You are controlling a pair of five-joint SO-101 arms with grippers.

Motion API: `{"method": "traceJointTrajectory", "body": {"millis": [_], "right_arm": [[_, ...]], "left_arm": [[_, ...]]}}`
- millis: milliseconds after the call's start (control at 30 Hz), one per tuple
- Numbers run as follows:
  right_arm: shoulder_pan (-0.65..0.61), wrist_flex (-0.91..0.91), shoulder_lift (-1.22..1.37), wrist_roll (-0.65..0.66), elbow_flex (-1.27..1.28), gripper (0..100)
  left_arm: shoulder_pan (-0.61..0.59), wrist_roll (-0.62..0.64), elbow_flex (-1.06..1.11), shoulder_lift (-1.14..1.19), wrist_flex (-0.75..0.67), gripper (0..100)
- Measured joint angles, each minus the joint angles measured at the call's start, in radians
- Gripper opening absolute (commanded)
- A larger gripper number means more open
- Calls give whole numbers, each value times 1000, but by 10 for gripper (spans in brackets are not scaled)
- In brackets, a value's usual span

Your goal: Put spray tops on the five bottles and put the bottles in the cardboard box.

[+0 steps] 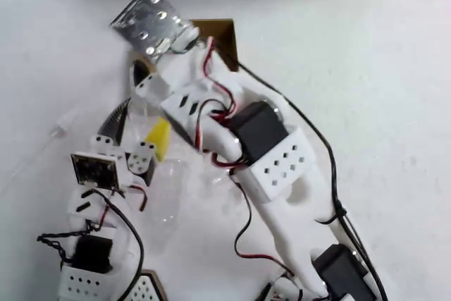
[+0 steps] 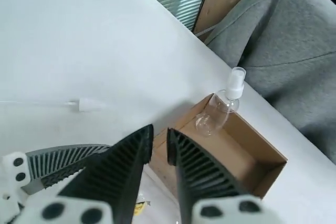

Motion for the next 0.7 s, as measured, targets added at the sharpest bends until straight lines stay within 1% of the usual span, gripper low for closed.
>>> {"method": "traceJointTrajectory", "body": {"millis": [133,267,433,567,700], "right_arm": [[35,12,0,0,-15,16],[75,26,-23,-52,-15,16],[63,104,-80,-64,-15,16],[58,221,-118,-75,-15,16],[61,377,-146,-75,12,16]], "left_arm": [[-17,0,0,0,-2,22],[-55,3,-12,0,-2,22],[-60,6,-29,0,-2,22],[-66,6,-40,0,-2,22],[-66,52,-58,-2,-2,22]]}}
